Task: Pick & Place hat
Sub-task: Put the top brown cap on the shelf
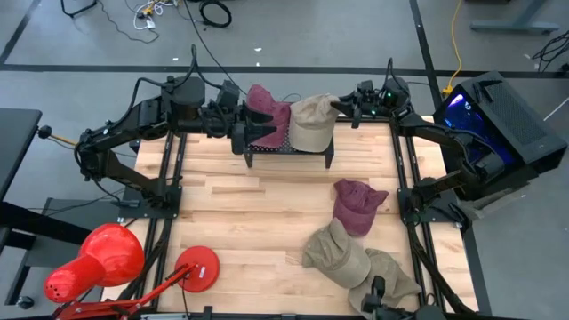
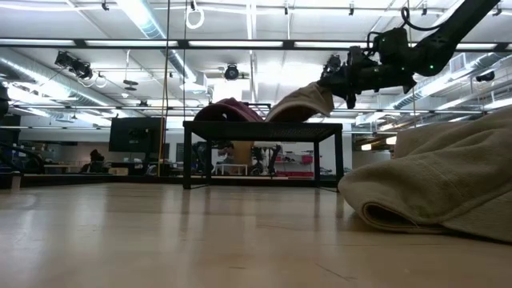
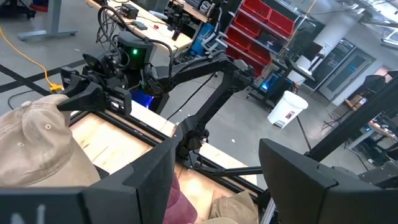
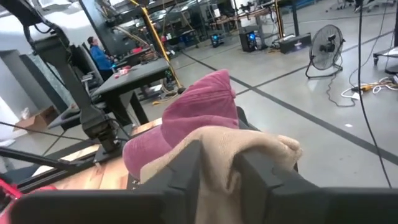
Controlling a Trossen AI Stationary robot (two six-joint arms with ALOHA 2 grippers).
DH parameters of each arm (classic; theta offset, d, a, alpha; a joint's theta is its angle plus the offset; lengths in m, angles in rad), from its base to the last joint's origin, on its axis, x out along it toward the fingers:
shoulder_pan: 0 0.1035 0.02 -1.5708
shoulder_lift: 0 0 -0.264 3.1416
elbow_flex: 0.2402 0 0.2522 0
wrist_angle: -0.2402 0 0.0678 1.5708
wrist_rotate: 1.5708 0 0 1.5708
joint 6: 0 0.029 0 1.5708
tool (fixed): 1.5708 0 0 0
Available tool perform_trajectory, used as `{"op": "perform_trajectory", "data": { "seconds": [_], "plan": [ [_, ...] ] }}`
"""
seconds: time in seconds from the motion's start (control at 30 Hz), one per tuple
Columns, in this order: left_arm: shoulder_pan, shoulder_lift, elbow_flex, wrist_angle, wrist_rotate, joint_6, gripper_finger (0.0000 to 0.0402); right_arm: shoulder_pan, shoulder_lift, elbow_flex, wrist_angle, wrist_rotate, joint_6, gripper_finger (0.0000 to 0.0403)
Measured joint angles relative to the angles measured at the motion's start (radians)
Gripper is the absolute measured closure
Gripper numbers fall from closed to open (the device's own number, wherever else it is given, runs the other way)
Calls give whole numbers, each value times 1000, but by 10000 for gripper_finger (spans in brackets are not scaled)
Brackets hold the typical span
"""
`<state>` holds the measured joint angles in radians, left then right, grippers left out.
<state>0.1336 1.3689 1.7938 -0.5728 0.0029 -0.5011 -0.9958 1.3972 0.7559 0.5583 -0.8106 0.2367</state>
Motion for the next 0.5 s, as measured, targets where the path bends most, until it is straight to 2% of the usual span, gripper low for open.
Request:
{"op": "perform_trajectory", "data": {
  "seconds": [0.27, 0.5],
  "plan": [
    [0, 0, 0, 0, 0, 0, 163, -1, 0, 0, -1, 10, 19, 227],
    [0, 0, 0, 0, 0, -1, 163, -30, 0, 0, -5, 10, 27, 186]
  ]
}}
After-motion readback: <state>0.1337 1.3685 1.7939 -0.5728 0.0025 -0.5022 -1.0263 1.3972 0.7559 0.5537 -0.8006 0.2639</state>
